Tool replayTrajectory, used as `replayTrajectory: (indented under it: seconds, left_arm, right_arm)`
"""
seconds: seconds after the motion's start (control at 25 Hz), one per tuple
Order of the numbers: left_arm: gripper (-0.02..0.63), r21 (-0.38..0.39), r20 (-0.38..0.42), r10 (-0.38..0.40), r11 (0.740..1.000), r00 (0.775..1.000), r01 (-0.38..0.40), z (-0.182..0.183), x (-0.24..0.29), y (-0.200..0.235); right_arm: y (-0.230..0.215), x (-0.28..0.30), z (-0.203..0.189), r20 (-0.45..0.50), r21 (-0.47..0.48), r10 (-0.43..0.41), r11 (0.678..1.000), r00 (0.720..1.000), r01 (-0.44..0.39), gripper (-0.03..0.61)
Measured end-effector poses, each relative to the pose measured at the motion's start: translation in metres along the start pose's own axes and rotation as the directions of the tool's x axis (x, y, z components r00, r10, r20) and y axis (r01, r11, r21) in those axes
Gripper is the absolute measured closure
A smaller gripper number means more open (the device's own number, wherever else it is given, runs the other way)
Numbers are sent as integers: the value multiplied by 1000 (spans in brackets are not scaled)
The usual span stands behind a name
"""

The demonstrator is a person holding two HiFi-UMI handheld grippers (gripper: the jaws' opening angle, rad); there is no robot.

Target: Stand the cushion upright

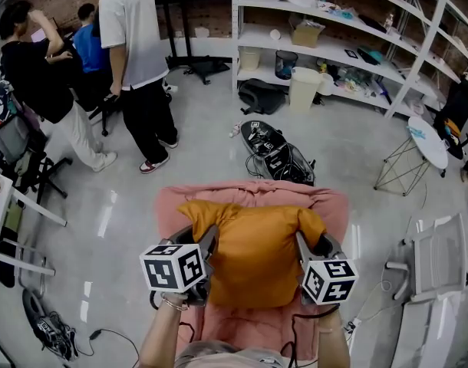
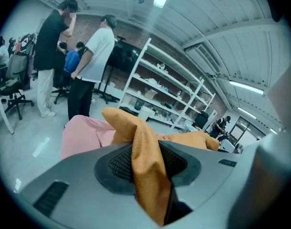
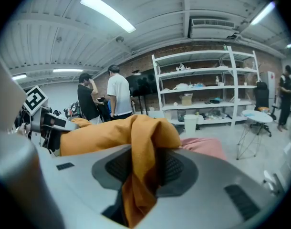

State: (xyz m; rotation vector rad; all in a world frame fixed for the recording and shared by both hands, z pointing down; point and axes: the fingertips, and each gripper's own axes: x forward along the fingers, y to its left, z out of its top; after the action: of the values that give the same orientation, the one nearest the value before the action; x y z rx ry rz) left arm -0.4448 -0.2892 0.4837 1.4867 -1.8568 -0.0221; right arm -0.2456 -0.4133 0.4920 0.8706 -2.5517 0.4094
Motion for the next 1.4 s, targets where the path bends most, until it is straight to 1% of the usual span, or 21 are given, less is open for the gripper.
replayTrajectory:
  seconds: [0.2,0.44,0.72,0.92,1.12,1.24,1.4]
  left_arm:
    - [479,-7,4,0,1000,1000,0,12,13,4]
    - [476,7,22,-10,1000,1000,10,33,26,8]
    - [466,-1,13,-26,1000,1000,26,36,47,12]
    - [459,-12,1,-37,999,999,37,31,61,19]
    - [431,9,-9,-40,999,999,40,25,80,26]
    - [417,5,14,-65,998,998,65,29,84,28]
    - [379,26,80,-100,995,992,98,32,78,28]
  right_arm:
    - [-6,18,8,5,-3,-5,1000,1000,5,431]
    - [-10,34,22,28,1,-21,1000,999,21,428]
    - [-23,54,18,16,22,-31,999,999,30,422]
    - [-31,66,9,-12,44,-27,999,1000,28,388]
    - [-43,72,1,-49,77,-34,996,998,38,342]
    - [-46,72,1,-61,95,-57,993,997,63,323]
    - [-48,63,0,-50,144,-78,986,996,85,304]
